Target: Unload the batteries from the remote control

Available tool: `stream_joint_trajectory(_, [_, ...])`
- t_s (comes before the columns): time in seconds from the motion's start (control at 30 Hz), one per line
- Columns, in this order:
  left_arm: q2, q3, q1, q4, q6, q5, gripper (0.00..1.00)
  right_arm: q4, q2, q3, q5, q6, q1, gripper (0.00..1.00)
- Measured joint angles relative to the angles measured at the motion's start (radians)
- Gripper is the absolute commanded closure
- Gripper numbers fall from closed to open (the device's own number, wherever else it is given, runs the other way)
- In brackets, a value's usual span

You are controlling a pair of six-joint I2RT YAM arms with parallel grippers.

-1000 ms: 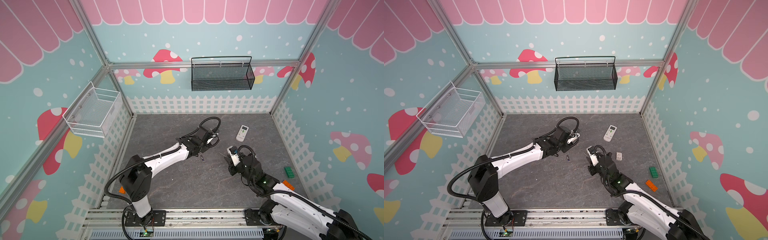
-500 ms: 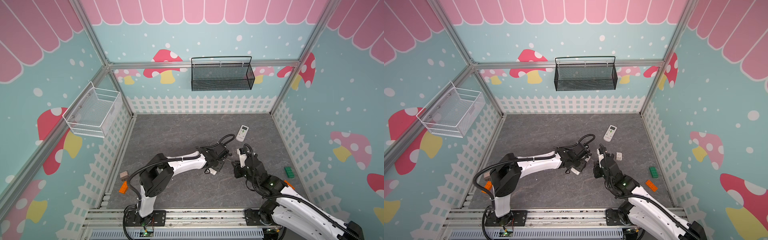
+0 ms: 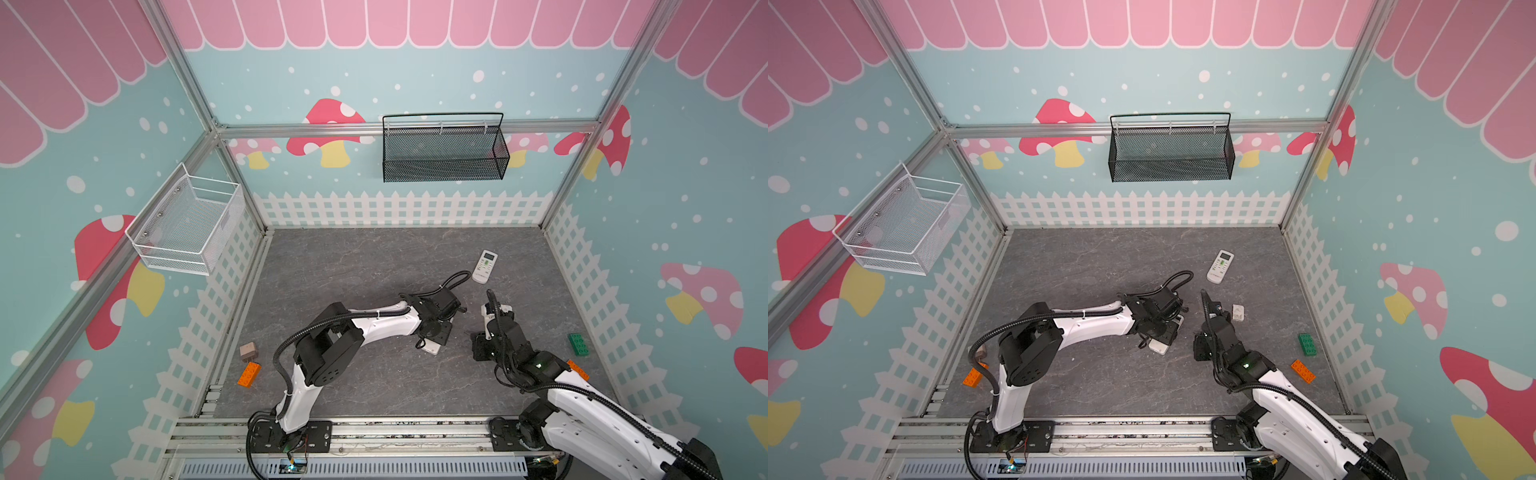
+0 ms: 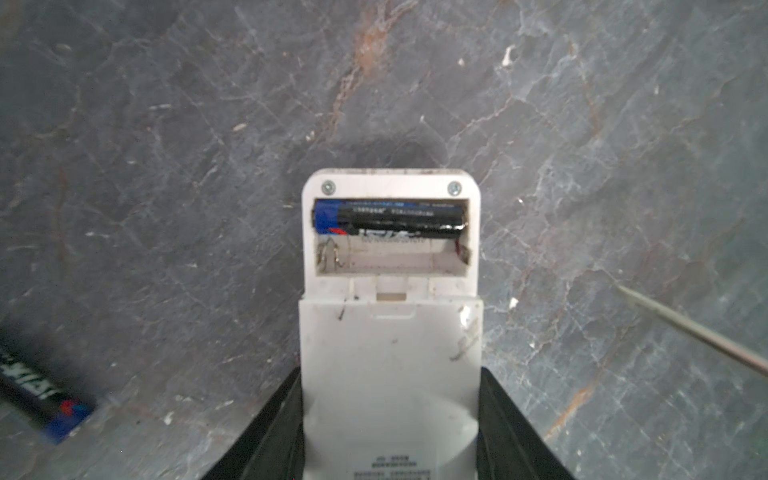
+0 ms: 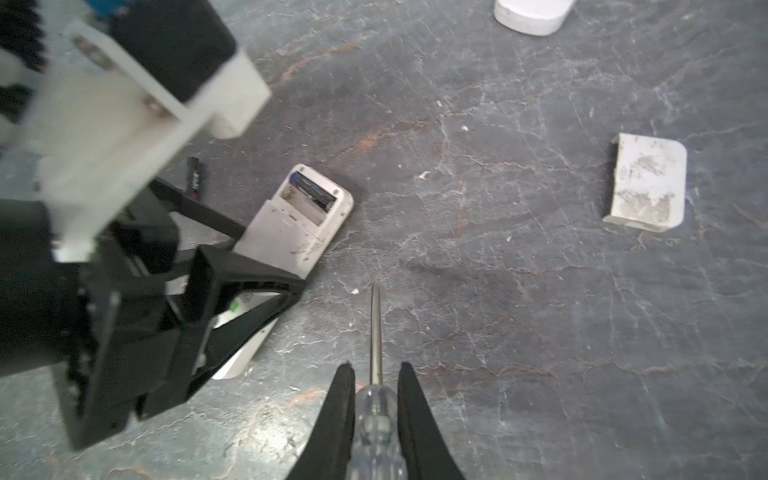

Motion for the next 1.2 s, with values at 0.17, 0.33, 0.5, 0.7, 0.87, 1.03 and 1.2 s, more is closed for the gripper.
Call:
stream_joint_trajectory(0.17, [0.001, 0.0, 0.029, 0.014, -0.009, 0.016, 0.0, 0.061, 0.024, -0.046, -0.075, 0.005, -0.087, 1.0])
stream_joint_trajectory(0.33, [-0.009, 0.013, 0.061, 0.004, 0.026, 0.05, 0.0, 0.155, 0.148, -0.022, -0.124, -0.014, -0.097, 1.0])
stream_joint_trajectory(0.5, [-0.068, 0.062, 0.163, -0.009, 0.155, 0.106, 0.0, 0.254, 0.314, 0.049, -0.169, -0.037, -0.097, 1.0])
stream_joint_trajectory(0.7, [-0.195, 0.08, 0.296, -0.005, 0.499, 0.169, 0.03, 0.359, 0.496, 0.142, -0.239, -0.08, -0.097, 1.0])
stream_joint_trajectory(0.87, [-0.235, 0.047, 0.394, -0.029, 0.903, 0.355, 0.03, 0.404, 0.601, 0.209, -0.323, -0.146, -0.097, 1.0])
stream_joint_trajectory(1.03, [-0.219, 0.043, 0.428, -0.159, 1.323, 0.506, 0.04, 0.412, 0.639, 0.237, -0.405, -0.24, -0.097, 1.0])
stream_joint_trajectory(1.2, [-0.139, 0.084, 0.4, -0.251, 1.59, 0.577, 0.04, 0.41, 0.631, 0.237, -0.481, -0.343, -0.097, 1.0])
